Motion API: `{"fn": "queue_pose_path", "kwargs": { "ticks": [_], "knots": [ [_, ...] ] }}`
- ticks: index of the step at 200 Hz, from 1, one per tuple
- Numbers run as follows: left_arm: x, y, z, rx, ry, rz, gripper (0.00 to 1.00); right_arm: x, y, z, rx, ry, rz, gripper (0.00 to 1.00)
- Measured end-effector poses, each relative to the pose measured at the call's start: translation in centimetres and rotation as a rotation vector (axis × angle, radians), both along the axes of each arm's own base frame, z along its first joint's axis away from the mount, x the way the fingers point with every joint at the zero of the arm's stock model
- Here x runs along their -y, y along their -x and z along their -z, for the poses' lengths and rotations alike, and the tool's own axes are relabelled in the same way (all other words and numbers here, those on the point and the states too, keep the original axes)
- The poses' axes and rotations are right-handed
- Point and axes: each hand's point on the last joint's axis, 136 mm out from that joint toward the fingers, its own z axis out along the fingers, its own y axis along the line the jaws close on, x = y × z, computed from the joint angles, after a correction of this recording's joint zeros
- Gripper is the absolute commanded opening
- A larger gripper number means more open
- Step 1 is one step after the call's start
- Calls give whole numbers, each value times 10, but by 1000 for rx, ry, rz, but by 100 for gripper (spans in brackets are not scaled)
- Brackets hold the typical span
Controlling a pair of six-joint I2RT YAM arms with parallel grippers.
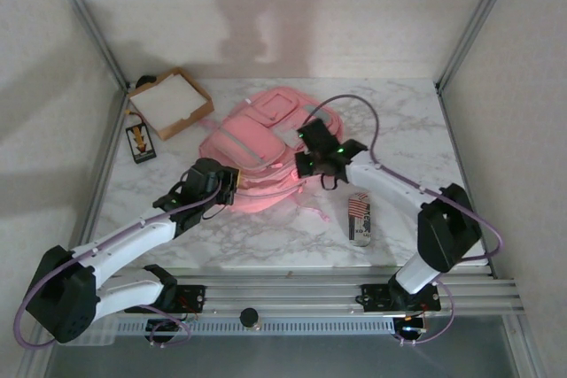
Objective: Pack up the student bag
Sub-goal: Unzip the student bag at the top-center of the table.
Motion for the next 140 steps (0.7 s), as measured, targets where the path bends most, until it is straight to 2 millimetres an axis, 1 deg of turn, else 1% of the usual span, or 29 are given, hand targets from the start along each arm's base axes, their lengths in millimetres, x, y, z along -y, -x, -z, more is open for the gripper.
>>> {"fn": "queue_pose_path", "kwargs": {
  "ticks": [19,35,39,46,49,65,89,97,108,119,140],
  "knots": [
    [14,2,-7,20,20,43,0,10,-9,-2,-17,-39,16,0],
    [20,4,-4,16,17,58,0,12,-9,-1,-24,-48,0,0],
    [21,5,-3,13,14,59,0,12,-9,-1,-22,-49,-8,5],
    [21,4,0,7,8,59,0,11,-9,-2,-20,-54,-19,18],
    [20,4,1,5,4,56,0,11,-9,-1,-18,-55,-23,21],
    [22,5,4,-5,-11,59,0,17,-12,-1,-11,-43,-35,26],
    [25,3,6,-8,-32,70,0,22,-16,-2,-10,-45,-46,46],
    [25,3,8,-11,-46,75,0,20,-16,-5,-19,-75,-46,48],
    [24,3,11,-22,-63,81,0,13,-17,-12,-37,-131,-43,48],
    [24,4,12,-26,-73,86,0,1,-19,-25,-51,-203,-44,49],
    [24,4,13,-25,-85,93,0,-14,-22,-43,-68,-323,-6,51]
  ]
}}
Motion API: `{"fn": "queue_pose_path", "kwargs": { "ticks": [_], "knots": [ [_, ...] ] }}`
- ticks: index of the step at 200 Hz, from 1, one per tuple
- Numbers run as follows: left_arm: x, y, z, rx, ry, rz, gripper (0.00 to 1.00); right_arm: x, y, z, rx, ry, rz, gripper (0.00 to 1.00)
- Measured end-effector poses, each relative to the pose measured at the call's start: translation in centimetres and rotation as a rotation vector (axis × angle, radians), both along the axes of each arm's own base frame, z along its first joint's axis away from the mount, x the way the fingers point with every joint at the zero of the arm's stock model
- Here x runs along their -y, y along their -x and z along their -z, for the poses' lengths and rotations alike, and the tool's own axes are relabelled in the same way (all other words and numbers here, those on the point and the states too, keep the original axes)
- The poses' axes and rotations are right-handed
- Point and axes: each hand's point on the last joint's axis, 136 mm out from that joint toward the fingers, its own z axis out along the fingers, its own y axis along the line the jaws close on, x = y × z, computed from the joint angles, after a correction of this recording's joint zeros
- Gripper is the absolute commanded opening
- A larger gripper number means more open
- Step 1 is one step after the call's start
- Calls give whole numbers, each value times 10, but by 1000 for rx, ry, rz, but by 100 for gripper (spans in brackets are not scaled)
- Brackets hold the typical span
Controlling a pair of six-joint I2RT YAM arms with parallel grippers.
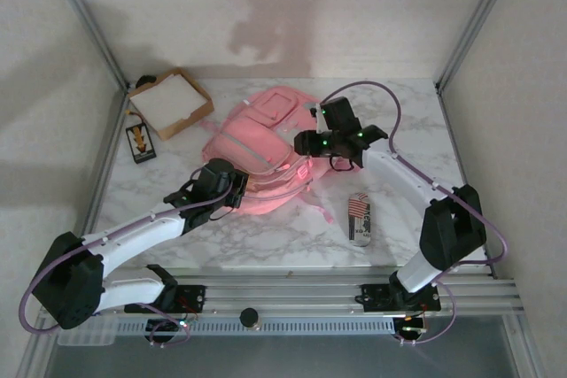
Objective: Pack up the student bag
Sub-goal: Unzip the student bag at the top-center of the table.
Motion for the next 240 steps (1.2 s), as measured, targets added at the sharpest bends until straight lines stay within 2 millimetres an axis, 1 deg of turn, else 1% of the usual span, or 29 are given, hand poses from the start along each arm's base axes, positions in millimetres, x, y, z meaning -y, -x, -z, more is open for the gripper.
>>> {"fn": "queue_pose_path", "kwargs": {
  "ticks": [15,33,63,74,89,105,126,145,155,170,179,192,199,205,220,240],
  "knots": [
    [0,0,1,0,-9,6,0,-9,-1,-2,-47,-50,20,50],
    [0,0,2,-2,-21,12,0,-23,-12,1,-85,-75,40,51],
    [0,0,2,-1,-32,20,0,-44,-17,23,-162,-62,48,54],
    [1,-1,3,0,-39,25,0,-46,-17,33,-184,-41,58,54],
    [1,-1,5,-4,-50,32,0,-45,-14,44,-209,-11,76,54],
    [2,-2,7,-10,-58,37,0,-45,-14,49,-221,-1,88,49],
    [3,-3,11,-17,-72,44,0,-48,-14,56,-242,-7,89,37],
    [2,-3,13,-23,-91,52,0,-51,-16,63,-260,-5,94,22],
    [1,-3,13,-23,-102,56,0,-50,-16,64,-265,-6,99,12],
    [0,-3,13,-23,-120,62,10,-50,-17,62,-272,-20,111,0],
    [0,-4,11,-22,-140,73,18,-51,-17,60,-272,-29,108,0],
    [-1,-5,8,-15,-165,86,35,-53,-17,58,-278,-46,115,0],
    [-2,-4,6,-10,-180,96,41,-53,-19,56,-277,-57,120,0],
    [-4,-3,4,-6,-188,100,44,-54,-19,54,-278,-71,123,0],
    [-5,2,-4,7,-216,128,46,-56,-20,46,-280,-127,132,0],
    [4,7,-30,61,-213,166,47,-59,-19,35,-280,-194,148,0]
  ]
}}
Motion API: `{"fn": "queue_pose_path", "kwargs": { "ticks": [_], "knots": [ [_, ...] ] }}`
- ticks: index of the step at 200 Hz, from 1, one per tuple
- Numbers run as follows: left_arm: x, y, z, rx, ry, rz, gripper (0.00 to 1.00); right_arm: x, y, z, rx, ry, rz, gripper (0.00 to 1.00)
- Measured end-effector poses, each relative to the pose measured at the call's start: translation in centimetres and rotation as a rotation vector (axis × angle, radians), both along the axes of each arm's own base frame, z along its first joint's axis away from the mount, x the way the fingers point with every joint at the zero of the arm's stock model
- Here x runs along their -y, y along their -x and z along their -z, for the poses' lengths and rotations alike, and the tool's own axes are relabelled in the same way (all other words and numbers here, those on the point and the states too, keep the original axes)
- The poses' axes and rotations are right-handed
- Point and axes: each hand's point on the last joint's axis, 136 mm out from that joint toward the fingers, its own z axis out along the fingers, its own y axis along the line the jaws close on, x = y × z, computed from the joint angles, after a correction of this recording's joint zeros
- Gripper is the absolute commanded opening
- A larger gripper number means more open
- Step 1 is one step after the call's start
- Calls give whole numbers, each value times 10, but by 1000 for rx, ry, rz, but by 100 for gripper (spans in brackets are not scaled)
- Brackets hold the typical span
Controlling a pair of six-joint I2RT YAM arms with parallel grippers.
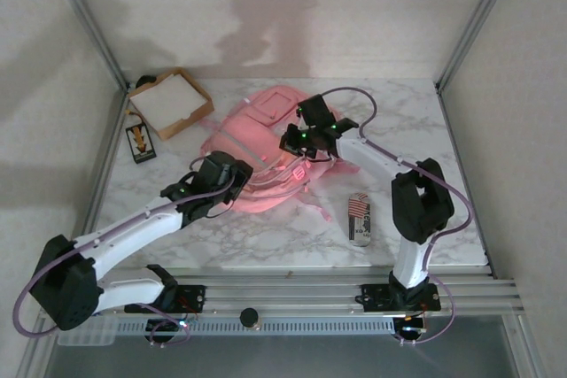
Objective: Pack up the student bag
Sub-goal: Unzip the student bag at the top-center of the table.
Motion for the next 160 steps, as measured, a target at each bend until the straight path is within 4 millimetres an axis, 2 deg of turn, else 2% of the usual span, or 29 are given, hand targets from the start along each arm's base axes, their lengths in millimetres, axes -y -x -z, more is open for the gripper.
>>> {"fn": "queue_pose_path", "kwargs": {
  "ticks": [18,38,64,97,160],
  "knots": [
    [16,6,-23,42,26,44,47,-1,1,-7,-7,-43,25,0],
    [35,14,-38,66,47,82,47,-1,0,-10,-21,-92,52,0],
    [59,19,-38,50,39,113,48,-1,3,-14,-36,-144,83,0],
    [87,7,-39,30,-32,114,47,-1,5,-21,-40,-184,107,0],
    [86,-14,-18,-22,-235,25,46,-4,3,-26,-43,-219,115,0]
  ]
}}
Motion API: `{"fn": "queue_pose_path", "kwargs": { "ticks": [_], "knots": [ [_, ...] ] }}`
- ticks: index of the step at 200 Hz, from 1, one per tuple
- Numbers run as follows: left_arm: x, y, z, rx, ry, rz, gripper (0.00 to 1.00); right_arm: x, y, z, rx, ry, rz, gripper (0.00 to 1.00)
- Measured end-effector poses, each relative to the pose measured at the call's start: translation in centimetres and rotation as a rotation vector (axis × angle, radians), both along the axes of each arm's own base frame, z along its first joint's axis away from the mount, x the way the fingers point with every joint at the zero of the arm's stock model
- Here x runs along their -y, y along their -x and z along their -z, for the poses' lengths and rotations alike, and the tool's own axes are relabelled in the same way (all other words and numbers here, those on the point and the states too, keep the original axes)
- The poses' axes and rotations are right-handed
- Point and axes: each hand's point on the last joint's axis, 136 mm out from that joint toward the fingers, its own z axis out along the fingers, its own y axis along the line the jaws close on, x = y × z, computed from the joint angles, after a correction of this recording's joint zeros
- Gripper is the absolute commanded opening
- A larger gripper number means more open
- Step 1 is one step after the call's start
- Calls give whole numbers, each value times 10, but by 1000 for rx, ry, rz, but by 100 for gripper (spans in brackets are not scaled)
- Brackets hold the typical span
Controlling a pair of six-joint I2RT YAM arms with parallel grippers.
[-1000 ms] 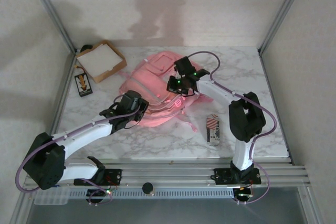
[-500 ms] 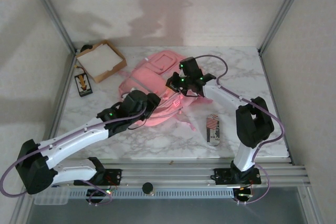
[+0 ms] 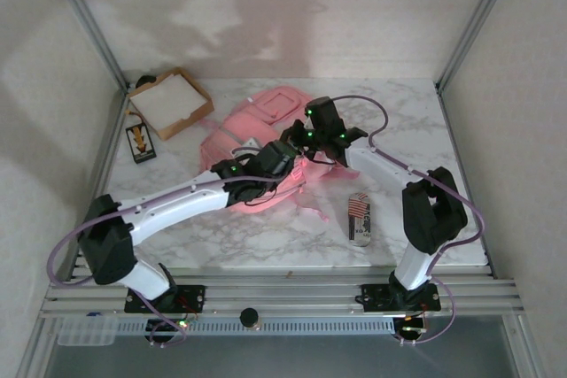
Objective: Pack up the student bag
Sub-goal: Unzip the student bag at the top-center of the table.
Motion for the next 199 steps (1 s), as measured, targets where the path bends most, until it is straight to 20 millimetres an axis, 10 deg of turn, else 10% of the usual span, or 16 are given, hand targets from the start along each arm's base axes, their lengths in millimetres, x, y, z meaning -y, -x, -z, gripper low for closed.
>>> {"fn": "queue_pose_path", "kwargs": {
  "ticks": [95,199],
  "knots": [
    [-11,-11,29,-74,-45,-175,38,-3,1,3,-6,-55,18,0],
    [-16,-14,42,-123,-53,-261,0,0,-1,4,2,-54,24,0]
  ]
}}
